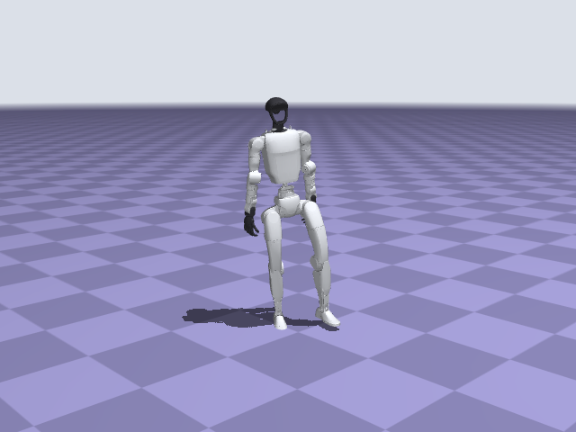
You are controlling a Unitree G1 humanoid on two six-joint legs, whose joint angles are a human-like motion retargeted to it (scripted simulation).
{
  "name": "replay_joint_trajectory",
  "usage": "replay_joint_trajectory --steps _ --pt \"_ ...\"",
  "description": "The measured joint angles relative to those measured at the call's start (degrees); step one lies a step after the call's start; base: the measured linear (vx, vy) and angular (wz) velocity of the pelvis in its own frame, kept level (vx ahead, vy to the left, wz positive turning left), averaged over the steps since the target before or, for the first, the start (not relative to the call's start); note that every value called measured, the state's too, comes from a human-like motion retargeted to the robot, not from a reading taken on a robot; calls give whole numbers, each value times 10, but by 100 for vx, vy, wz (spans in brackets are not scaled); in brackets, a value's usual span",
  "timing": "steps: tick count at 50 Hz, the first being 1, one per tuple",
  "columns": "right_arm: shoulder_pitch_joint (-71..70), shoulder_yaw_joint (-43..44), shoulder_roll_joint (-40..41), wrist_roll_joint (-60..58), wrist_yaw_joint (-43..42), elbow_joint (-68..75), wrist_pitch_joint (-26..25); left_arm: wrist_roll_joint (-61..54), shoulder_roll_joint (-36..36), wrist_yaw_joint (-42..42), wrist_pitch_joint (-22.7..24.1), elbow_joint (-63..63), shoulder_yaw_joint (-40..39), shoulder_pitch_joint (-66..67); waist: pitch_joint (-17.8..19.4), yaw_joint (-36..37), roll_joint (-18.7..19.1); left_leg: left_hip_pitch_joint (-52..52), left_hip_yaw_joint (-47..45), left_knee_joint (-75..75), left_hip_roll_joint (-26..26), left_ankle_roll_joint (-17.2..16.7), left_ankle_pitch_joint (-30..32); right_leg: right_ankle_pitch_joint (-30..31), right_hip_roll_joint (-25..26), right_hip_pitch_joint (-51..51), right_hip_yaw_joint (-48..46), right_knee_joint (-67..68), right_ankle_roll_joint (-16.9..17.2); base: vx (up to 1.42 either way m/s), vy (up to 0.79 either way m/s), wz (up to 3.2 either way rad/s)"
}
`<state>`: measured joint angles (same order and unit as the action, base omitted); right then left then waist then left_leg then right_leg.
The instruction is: Upper body actions
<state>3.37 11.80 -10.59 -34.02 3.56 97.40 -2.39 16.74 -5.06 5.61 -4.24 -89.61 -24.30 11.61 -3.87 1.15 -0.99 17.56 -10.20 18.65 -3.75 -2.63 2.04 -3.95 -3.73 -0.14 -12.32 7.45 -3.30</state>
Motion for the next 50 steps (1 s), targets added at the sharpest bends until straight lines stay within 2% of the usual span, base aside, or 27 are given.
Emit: replay_joint_trajectory --steps 2,5,7,10,16,27,30,33,35,37,41,45,47,50 --pt "9 7 0 4 -5 0 -2 -3 2 2 5 11 5 -5 -19 -18 7 -42 -3 -26 9 7 10 1 4 -3 -13 -12 8 9 -13 118" --pt "-2 25 -4 24 -5 0 -5 -2 -7 16 4 27 17 -40 -28 -63 28 -67 12 -57 14 3 26 -9 14 -16 -53 -10 18 2 -18 142" --pt "-6 30 -5 42 -2 0 1 5 -12 19 6 43 30 -59 -22 -72 40 -92 5 -97 6 -40 12 -12 26 -14 -70 -10 21 11 -17 85" --pt "-6 30 -8 60 4 0 4 16 -13 22 16 72 56 -71 -20 -62 40 -117 -5 -148 12 -39 -8 -10 25 -6 -87 -15 26 22 -13 37" --pt "-38 20 -5 34 -2 -3 11 23 -8 23 29 84 64 -62 -34 -54 35 -119 -14 -177 30 -1 -32 7 7 -8 -103 -29 43 28 -5 6" --pt "-69 -32 17 42 36 -50 38 34 -19 16 -5 1 -3 4 -48 11 5 -151 -50 -176 70 42 -77 36 -34 -1 -84 -28 66 45 2 -56" --pt "-63 -23 16 11 35 -49 43 35 -26 9 -15 -32 -15 8 -60 11 1 -156 -30 -173 82 52 -85 24 -48 2 -105 12 78 56 15 46" --pt "-54 -10 10 -11 22 -30 36 38 -30 -13 -24 -63 -24 1 -72 9 10 -152 -4 -157 71 58 -96 57 -64 -43 -129 153 67 57 16 61" --pt "-53 -4 7 -8 21 -11 28 26 -35 -24 -23 -78 -31 -5 -60 -5 19 -159 11 -141 54 60 -101 46 -47 -97 -91 277 25 41 -3 71" --pt "-54 7 6 -5 29 0 21 -1 -43 -11 -30 -78 -19 -15 -32 -23 12 -180 15 -134 55 65 -103 36 -52 -128 -119 292 15 23 -16 79" --pt "-48 23 -1 5 25 -5 27 -19 -53 8 -37 -71 15 -55 35 -93 14 -216 44 -126 47 75 -100 16 -37 -240 -156 163 -30 2 -17 95" --pt "-41 13 -19 32 -1 -16 41 -8 -63 30 -32 -23 64 -108 106 -186 37 -231 81 -117 15 74 -94 13 -27 -403 -109 17 -96 -13 3 102" --pt "-34 11 -26 49 -10 -8 44 7 -69 24 -24 3 80 -135 146 -230 55 -238 107 -117 -6 74 -87 26 -52 -462 -116 -25 -114 -20 16 127" --pt "-14 23 -38 64 1 0 26 22 -76 18 -12 36 104 -181 199 -283 71 -246 154 -109 -12 87 -78 42 -123 -524 -78 -32 -117 -1 29 152"
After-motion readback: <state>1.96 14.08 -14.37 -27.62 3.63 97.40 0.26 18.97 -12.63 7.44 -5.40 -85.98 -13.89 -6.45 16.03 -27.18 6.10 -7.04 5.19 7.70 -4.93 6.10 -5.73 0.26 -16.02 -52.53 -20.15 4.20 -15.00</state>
